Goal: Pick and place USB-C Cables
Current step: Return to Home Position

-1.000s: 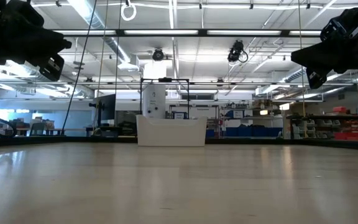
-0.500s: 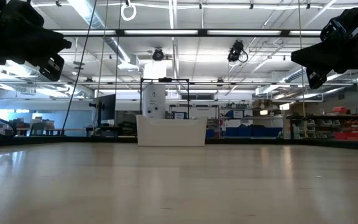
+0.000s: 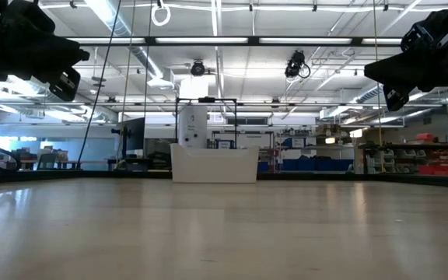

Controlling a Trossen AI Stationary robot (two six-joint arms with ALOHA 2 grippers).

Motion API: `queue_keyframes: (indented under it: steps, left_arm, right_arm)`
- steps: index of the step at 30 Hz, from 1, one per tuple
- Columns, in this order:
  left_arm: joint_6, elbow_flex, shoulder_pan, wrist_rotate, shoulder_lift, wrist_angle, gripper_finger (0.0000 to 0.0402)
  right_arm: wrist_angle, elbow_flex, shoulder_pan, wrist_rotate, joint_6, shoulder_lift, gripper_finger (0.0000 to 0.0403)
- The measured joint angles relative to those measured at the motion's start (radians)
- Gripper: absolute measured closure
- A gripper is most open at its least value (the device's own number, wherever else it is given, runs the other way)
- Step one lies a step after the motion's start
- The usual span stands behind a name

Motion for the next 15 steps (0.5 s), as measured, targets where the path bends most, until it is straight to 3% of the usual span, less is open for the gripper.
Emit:
queue_keyframes:
  steps: [15]
  left_arm:
    - [0.000, 0.000, 0.000, 0.000, 0.000, 0.000, 0.0331]
  right_arm:
    - [0.000, 0.000, 0.000, 0.000, 0.000, 0.000, 0.0370]
